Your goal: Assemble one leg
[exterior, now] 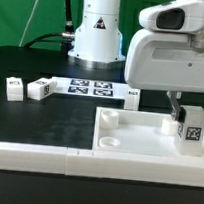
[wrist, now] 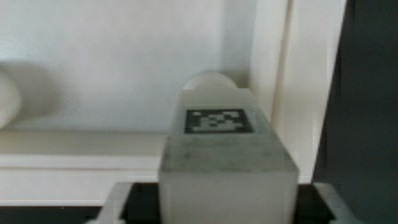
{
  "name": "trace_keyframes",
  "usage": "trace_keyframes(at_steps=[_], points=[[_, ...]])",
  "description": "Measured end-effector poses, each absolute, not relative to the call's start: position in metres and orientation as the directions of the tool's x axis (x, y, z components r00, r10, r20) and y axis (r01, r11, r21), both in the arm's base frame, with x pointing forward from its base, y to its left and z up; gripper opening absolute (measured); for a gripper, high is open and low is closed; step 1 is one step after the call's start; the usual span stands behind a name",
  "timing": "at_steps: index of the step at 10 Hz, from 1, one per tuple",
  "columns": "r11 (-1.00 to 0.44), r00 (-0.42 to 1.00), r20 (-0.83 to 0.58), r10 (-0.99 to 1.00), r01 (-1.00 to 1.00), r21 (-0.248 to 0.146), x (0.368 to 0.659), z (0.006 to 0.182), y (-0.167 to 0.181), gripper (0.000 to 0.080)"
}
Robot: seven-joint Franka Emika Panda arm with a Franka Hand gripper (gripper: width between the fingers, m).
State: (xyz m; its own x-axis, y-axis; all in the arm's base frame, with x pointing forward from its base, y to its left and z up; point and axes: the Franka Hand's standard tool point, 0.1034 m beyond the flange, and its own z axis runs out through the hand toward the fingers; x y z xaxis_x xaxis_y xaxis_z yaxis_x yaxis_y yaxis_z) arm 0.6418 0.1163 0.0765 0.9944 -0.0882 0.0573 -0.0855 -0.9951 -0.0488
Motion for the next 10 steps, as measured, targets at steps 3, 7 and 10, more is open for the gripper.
trace_keyframes(at_steps=[3,7,10], points=[[-0.854,0.856,0.024,-0.516,-0.512,-0.09,0.6421,0.0764,0.1131,0.0291],[-0.483,0.488,-0.035,-0.872,-0.871,-0.093,0.6393,0.0759,0.1122,0.0291],[-0.174,0.179,-0.077,-0.981,-0.982,-0.075,0.6375,0.0756,0.1137,0.0292]])
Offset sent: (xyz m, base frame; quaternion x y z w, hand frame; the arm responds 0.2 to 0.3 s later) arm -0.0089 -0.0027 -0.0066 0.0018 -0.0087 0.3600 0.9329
